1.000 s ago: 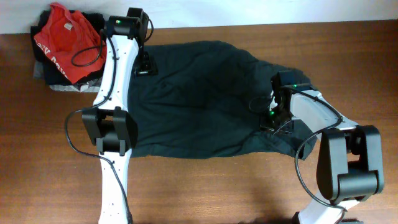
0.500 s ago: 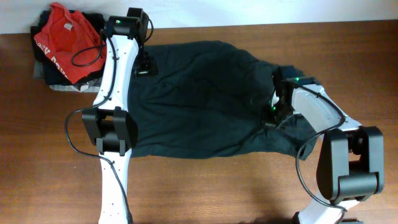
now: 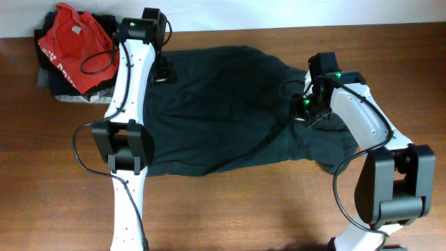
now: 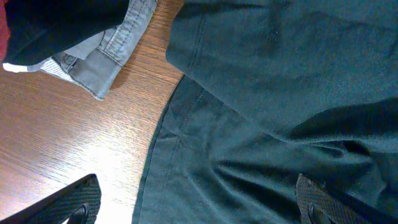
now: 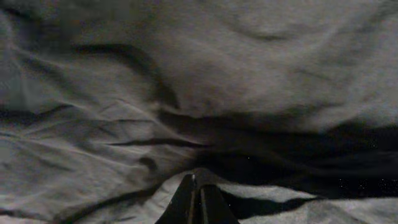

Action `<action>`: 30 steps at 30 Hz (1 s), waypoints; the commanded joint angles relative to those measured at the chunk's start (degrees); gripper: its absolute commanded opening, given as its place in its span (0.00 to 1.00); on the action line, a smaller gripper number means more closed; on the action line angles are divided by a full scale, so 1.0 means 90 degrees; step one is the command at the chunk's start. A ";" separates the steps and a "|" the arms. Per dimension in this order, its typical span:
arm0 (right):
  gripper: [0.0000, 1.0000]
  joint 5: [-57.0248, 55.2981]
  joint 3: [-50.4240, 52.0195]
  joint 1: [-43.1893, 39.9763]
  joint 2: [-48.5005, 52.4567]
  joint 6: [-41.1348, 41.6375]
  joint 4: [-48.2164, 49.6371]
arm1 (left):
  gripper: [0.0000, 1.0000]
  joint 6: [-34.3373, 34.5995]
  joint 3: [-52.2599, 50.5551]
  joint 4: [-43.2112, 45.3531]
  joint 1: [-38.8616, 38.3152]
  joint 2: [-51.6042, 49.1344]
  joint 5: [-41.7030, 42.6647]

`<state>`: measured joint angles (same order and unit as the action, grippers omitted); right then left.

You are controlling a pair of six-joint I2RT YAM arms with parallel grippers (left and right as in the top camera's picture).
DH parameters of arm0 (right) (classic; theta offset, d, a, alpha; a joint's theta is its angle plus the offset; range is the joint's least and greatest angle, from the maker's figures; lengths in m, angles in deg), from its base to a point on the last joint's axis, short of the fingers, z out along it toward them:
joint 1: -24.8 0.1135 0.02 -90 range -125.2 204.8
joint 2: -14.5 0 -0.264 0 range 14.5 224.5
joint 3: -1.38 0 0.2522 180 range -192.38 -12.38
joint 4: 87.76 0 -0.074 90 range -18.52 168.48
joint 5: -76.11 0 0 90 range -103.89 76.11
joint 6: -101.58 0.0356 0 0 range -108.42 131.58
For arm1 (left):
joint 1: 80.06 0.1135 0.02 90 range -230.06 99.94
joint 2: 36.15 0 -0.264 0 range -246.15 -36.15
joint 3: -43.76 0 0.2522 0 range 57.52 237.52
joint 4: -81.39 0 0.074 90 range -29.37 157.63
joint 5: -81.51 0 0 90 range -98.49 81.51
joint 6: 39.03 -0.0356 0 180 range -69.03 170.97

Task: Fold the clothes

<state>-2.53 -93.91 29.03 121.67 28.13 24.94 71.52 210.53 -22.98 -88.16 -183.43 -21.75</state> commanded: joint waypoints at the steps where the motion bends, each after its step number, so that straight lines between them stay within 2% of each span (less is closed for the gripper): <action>1: 0.04 0.0291 -0.0107 0.0172 0.0211 0.0041 0.0080 | 1.00 -0.0053 0.0087 0.0010 0.0032 0.0092 0.0068; 3: 0.09 0.0279 -0.0102 0.0228 0.0274 0.0041 0.0121 | 1.00 -0.0053 0.0087 0.0010 0.0032 0.0092 0.0068; 6: 0.44 0.0136 -0.0102 0.0245 0.0301 0.0039 0.0068 | 1.00 -0.0053 0.0087 0.0000 0.0032 0.0092 0.0068; 8: 0.57 0.0005 -0.0112 0.0223 0.0289 0.0041 -0.0005 | 1.00 -0.0056 0.0087 -0.0012 0.0032 0.0092 0.0068; 13: 0.60 -0.0138 -0.0466 0.0024 0.0274 0.0041 -0.0665 | 1.00 -0.0056 0.0087 -0.0015 0.0032 0.0092 0.0068; 18: 0.60 -0.1251 -0.1540 -0.0340 0.0274 0.0046 -0.2424 | 1.00 -0.0056 0.0087 -0.0049 0.0032 0.0092 0.0070; 22: 0.64 -0.1804 -0.2254 -0.0816 0.0272 0.0039 -0.3662 | 1.00 -0.0056 0.0087 -0.0080 0.0032 0.0092 0.0194; 23: 0.66 -0.1821 -0.2297 -0.0947 0.0265 0.0034 -0.3796 | 0.99 -0.0056 0.0087 -0.0078 0.0032 0.0092 0.0253; 26: 0.82 -0.1778 -0.2229 -0.1324 0.0277 -0.0199 -0.3895 | 1.00 -0.0056 0.0087 -0.0063 0.0032 0.0092 0.0442; 30: 0.83 -0.0772 -0.1919 -0.1671 0.0277 -0.1214 -0.3670 | 0.99 -0.0056 0.0087 -0.0024 0.0029 0.0092 0.0525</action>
<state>-15.19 -113.17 15.37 124.38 24.37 -9.02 71.52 210.53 -23.35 -88.18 -183.43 -18.66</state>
